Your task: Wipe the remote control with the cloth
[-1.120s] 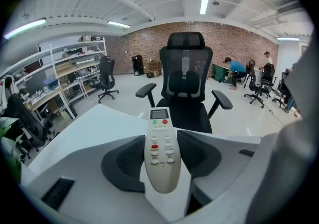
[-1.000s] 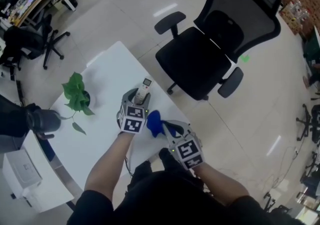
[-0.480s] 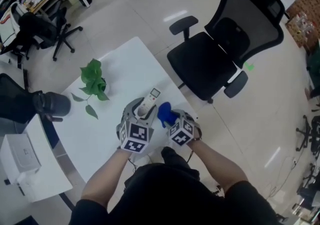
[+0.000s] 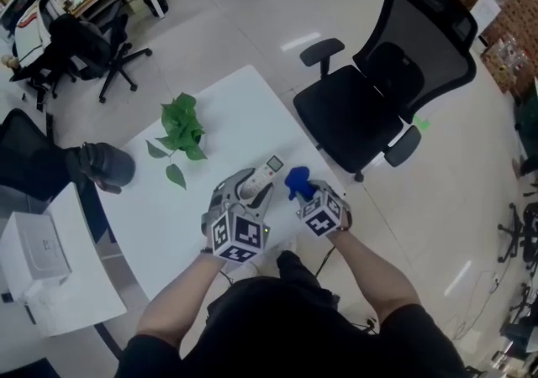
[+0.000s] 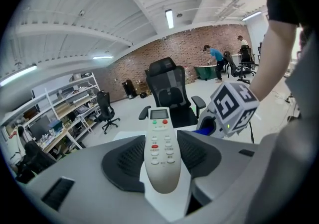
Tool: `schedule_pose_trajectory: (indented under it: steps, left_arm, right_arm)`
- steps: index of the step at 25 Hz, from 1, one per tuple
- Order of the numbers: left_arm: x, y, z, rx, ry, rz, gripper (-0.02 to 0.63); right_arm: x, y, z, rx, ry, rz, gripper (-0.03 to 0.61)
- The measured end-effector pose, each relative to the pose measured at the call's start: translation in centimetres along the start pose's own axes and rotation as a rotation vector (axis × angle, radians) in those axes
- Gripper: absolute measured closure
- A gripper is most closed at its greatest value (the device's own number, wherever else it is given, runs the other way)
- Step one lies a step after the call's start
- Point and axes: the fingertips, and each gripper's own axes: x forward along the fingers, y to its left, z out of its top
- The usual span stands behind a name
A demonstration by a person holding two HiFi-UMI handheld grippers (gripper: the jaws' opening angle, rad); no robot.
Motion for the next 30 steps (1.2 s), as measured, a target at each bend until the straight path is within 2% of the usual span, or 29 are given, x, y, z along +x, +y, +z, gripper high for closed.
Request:
schedule_pose_trajectory:
  steps: [3, 6, 9, 11, 15, 18, 21, 24, 30]
  left_arm:
    - [-1.6, 0.5, -0.1, 0.049, -0.012, 0.018, 0.408]
    - [-3.2, 0.8, -0.3, 0.102, -0.025, 0.039, 0.408]
    - [-4.7, 0.9, -0.3, 0.157, -0.038, 0.055, 0.408]
    - [-5.5, 0.7, -0.2, 0.189, -0.047, 0.061, 0.408]
    - [-7.1, -0.4, 0.3, 0.27, -0.074, 0.062, 0.408]
    - [-8.6, -1.1, 0.5, 0.34, -0.093, 0.081, 0.408]
    - [-10.3, -1.6, 0.4, 0.389, -0.121, 0.096, 0.408]
    - [-11.7, -2.0, 0.7, 0.395, -0.156, 0.097, 0.408]
    - [-13.3, -1.9, -0.1, 0.378, -0.172, 0.098, 0.408]
  right_arm:
    - [-4.6, -0.5, 3.3, 0.07, -0.13, -0.038, 0.483]
    - [-11.1, 0.0, 8.3, 0.103, -0.311, -0.06, 0.486]
    - [-17.0, 2.4, 13.3, 0.056, -0.457, -0.049, 0.488]
    - [-19.4, 5.2, 15.8, -0.013, -0.501, -0.003, 0.489]
    - [-19.7, 11.5, 18.0, -0.139, -0.461, 0.104, 0.489]
    - [-19.0, 14.4, 18.0, -0.189, -0.404, 0.119, 0.491]
    - [-19.2, 15.3, 17.8, -0.223, -0.364, 0.096, 0.492]
    - [-20.2, 14.8, 17.9, -0.24, -0.364, 0.049, 0.492]
    - [-20.6, 11.0, 15.9, -0.162, -0.345, -0.074, 0.494]
